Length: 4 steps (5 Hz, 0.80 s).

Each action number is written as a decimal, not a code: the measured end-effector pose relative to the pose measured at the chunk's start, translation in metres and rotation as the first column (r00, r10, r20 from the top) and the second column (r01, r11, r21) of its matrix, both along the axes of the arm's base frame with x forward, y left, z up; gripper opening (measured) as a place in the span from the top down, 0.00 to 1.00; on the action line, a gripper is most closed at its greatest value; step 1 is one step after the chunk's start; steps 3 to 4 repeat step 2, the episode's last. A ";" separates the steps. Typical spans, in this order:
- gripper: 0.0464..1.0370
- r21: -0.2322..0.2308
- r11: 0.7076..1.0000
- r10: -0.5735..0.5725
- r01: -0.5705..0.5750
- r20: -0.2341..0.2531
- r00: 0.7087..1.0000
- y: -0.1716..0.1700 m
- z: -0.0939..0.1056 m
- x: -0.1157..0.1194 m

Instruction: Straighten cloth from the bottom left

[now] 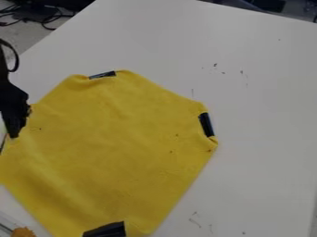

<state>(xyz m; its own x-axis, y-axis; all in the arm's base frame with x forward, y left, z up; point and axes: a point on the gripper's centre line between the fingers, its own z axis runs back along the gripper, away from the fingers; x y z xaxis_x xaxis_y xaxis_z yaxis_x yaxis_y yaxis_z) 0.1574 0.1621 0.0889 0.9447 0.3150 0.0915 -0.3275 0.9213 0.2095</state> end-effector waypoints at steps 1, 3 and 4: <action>0.04 -0.058 0.998 -0.033 0.034 0.020 0.999 -0.028 -0.004 0.012; 0.04 -0.105 0.993 -0.058 0.058 0.002 0.998 -0.048 -0.015 0.011; 0.04 -0.105 0.993 -0.058 0.058 0.002 0.998 -0.048 -0.015 0.011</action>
